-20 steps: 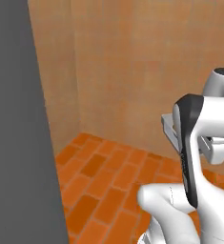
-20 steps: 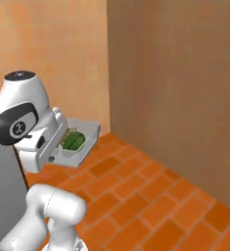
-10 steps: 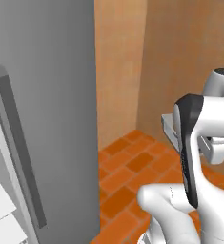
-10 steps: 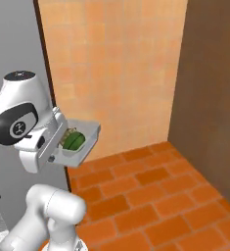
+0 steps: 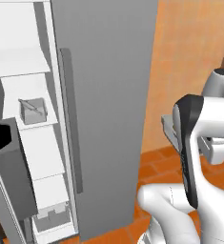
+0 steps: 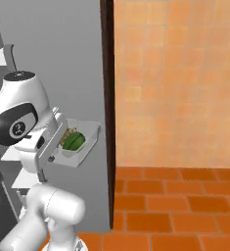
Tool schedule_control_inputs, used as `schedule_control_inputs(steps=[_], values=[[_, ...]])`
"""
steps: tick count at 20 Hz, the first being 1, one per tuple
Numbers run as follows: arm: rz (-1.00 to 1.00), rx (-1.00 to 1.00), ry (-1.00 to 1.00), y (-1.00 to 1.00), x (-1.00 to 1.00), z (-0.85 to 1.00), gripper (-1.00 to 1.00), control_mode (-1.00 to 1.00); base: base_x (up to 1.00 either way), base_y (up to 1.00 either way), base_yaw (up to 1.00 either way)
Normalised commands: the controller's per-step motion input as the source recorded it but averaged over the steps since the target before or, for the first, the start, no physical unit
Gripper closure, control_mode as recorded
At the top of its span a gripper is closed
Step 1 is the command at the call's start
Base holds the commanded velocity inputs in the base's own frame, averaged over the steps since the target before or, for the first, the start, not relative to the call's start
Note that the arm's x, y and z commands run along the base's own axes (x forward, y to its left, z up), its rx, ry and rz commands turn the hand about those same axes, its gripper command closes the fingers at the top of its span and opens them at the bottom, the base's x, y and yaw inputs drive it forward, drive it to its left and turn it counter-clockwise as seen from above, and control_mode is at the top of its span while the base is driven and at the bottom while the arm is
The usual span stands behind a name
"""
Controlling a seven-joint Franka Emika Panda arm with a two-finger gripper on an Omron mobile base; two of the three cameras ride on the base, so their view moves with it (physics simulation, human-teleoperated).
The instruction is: Take the meat container that has the fish and place it on the second highest rack of the freezer. Then take the vegetable container that has the onion and avocado and place it on the highest rack of the freezer.
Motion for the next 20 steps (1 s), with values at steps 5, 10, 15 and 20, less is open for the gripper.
schedule_control_inputs(steps=[5,10,15,20], values=[[0.00,0.00,0.00,0.00,0.00,0.00,1.00,1.00,-0.01,0.15,0.50],[0.00,0.00,0.00,0.00,0.00,0.00,1.00,1.00,-0.11,0.46,0.34],[0.00,0.00,0.00,0.00,0.00,0.00,1.00,1.00,-0.26,0.35,0.23],[0.00,0.00,0.00,0.00,0.00,0.00,1.00,1.00,-0.08,0.41,0.25]])
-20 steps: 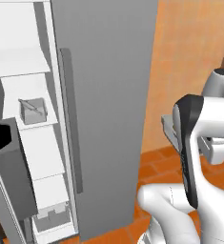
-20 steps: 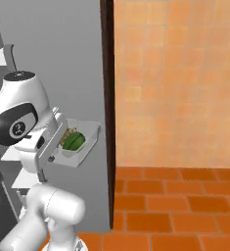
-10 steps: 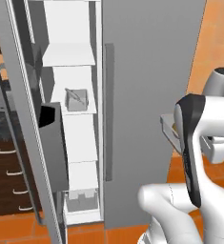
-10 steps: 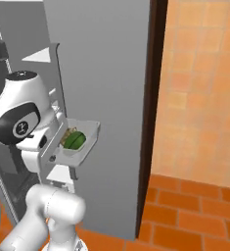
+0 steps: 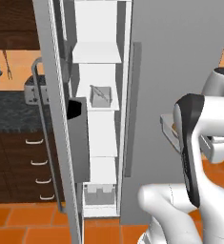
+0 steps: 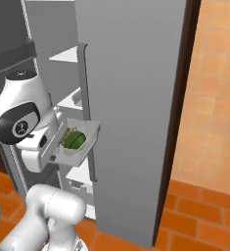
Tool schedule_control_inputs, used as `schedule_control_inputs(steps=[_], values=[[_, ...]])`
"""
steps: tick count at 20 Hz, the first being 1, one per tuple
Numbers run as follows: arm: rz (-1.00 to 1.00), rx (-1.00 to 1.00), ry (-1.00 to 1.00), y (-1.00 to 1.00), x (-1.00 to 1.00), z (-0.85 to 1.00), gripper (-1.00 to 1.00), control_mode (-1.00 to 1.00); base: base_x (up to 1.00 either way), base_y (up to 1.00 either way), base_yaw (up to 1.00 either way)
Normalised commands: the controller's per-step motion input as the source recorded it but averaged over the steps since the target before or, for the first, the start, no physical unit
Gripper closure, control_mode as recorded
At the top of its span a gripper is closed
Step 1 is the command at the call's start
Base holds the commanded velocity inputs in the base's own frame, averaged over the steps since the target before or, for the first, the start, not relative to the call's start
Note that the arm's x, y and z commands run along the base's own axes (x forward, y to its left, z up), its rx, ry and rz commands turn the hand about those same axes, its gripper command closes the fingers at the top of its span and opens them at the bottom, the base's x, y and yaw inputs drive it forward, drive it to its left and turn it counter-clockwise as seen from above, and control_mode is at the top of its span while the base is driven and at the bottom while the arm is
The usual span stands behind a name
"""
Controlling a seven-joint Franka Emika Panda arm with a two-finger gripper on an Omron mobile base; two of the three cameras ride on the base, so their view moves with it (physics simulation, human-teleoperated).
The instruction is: Take the meat container that has the fish and place it on the second highest rack of the freezer. Then take the vegetable container that has the onion and avocado and place it on the highest rack of the freezer.
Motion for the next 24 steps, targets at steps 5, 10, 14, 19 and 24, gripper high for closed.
schedule_control_inputs(steps=[5,10,14,19,24], values=[[0.00,0.00,0.00,0.00,0.00,0.00,1.00,1.00,0.00,0.12,0.42],[0.00,0.00,0.00,0.00,0.00,0.00,1.00,1.00,0.09,0.53,0.22],[0.00,0.00,0.00,0.00,0.00,0.00,1.00,1.00,0.07,0.53,0.18],[0.00,0.00,0.00,0.00,0.00,0.00,1.00,1.00,0.34,-0.01,0.07],[0.00,0.00,0.00,0.00,0.00,0.00,1.00,1.00,0.59,-0.22,0.09]])
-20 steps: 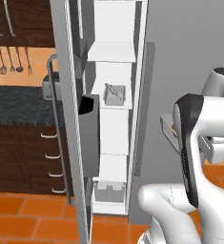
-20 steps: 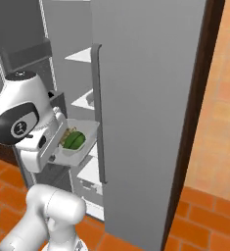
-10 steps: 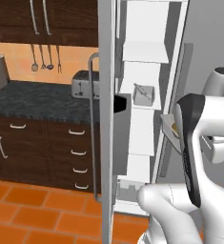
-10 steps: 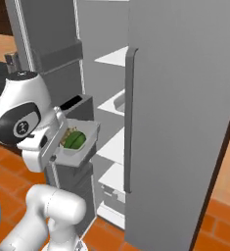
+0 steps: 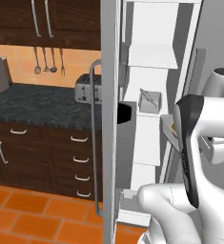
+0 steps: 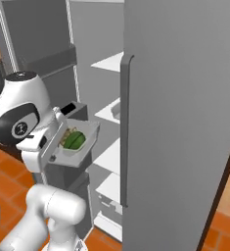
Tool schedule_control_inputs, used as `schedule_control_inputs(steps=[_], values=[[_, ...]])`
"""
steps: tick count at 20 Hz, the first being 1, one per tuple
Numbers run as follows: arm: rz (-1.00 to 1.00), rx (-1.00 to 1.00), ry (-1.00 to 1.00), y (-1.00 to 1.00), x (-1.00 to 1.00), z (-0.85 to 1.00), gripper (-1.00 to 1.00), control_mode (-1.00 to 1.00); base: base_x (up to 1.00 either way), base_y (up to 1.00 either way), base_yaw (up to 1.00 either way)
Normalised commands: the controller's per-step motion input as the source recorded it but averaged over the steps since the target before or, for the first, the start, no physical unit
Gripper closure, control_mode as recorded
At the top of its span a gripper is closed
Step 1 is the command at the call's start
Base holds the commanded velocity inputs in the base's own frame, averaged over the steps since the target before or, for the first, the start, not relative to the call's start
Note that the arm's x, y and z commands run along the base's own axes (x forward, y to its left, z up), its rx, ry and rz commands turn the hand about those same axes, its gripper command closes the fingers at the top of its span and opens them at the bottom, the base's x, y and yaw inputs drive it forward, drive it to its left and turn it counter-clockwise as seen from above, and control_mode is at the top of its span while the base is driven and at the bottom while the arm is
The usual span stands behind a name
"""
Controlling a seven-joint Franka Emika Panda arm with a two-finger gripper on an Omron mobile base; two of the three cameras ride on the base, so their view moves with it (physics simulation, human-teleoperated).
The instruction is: Take the meat container that has the fish and place it on the second highest rack of the freezer. Then take the vegetable container that has the onion and avocado and place it on the highest rack of the freezer.
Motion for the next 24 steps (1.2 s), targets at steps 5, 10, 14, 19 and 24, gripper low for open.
schedule_control_inputs(steps=[5,10,14,19,24], values=[[0.00,0.00,0.00,0.00,0.00,0.00,1.00,1.00,0.29,-0.09,0.23],[0.00,0.00,0.00,0.00,0.00,0.00,1.00,1.00,0.05,-0.02,0.30],[0.00,0.00,0.00,0.00,0.00,0.00,1.00,1.00,0.00,-0.05,0.15],[0.00,0.00,0.00,0.00,0.00,0.00,1.00,1.00,0.11,-0.06,0.04],[0.00,0.00,0.00,0.00,0.00,0.00,1.00,1.00,0.51,-0.30,-0.05]])
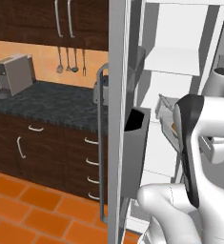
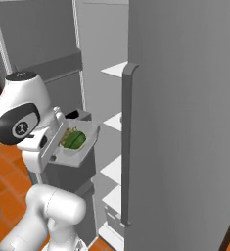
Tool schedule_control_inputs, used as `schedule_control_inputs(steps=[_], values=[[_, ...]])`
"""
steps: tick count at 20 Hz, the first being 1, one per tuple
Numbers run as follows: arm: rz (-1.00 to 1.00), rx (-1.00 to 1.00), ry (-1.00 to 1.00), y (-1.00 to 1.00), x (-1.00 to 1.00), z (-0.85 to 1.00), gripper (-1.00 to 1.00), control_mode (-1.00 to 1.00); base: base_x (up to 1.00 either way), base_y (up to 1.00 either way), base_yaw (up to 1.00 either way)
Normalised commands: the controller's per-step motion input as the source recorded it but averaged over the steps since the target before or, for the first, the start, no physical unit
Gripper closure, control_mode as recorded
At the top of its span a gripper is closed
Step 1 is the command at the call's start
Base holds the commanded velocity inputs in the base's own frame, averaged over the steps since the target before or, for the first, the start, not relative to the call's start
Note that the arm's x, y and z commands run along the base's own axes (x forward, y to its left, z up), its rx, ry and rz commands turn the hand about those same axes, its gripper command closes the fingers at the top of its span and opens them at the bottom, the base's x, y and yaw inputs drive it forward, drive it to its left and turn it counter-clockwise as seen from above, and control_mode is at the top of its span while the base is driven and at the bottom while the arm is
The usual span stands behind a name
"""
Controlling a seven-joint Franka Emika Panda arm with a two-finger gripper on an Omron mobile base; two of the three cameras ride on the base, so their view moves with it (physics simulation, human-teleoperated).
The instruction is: Take the meat container that has the fish and place it on the second highest rack of the freezer. Then take the vegetable container that has the onion and avocado and place it on the highest rack of the freezer.
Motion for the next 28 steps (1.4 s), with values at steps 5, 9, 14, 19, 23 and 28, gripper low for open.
schedule_control_inputs(steps=[5,9,14,19,23,28], values=[[0.00,0.00,0.00,0.00,0.00,0.00,1.00,1.00,0.46,-0.26,-0.09],[0.00,0.00,0.00,0.00,0.00,0.00,1.00,1.00,0.14,-0.13,-0.04],[0.00,0.00,0.00,0.00,0.00,0.00,1.00,-1.00,0.00,0.00,0.00],[-0.05,0.00,-0.07,-0.01,-0.06,0.27,1.00,-1.00,0.00,0.00,0.00],[-0.12,0.00,-0.07,0.00,0.00,0.59,1.00,-1.00,0.00,0.00,0.00],[-0.05,0.00,-0.19,0.00,0.00,0.47,1.00,-1.00,0.00,0.00,0.00]])
